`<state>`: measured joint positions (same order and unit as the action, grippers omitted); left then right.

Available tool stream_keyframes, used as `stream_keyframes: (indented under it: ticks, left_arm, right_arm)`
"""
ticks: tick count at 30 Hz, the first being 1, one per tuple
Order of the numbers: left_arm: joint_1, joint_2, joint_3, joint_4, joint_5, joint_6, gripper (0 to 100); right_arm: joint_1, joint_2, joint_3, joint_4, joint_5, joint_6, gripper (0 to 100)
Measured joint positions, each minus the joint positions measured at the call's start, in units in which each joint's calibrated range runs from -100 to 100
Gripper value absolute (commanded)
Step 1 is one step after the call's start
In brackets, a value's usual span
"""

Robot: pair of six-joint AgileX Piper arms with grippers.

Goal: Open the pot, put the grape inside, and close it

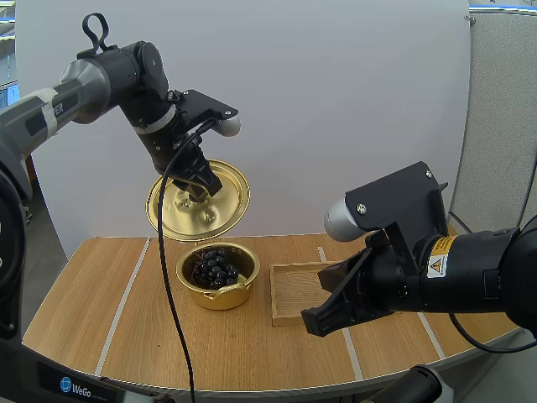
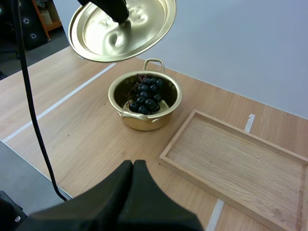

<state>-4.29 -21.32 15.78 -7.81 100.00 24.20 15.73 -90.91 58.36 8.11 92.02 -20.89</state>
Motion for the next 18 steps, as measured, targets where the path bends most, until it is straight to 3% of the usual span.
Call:
stream_keyframes:
  ticks: [18]
  left_arm:
    - [0.0, 12.07, 0.06, -0.48, 0.0, 1.1, 0]
  right_arm:
    - [0.0, 0.0, 0.0, 0.0, -0.14, 0.0, 0]
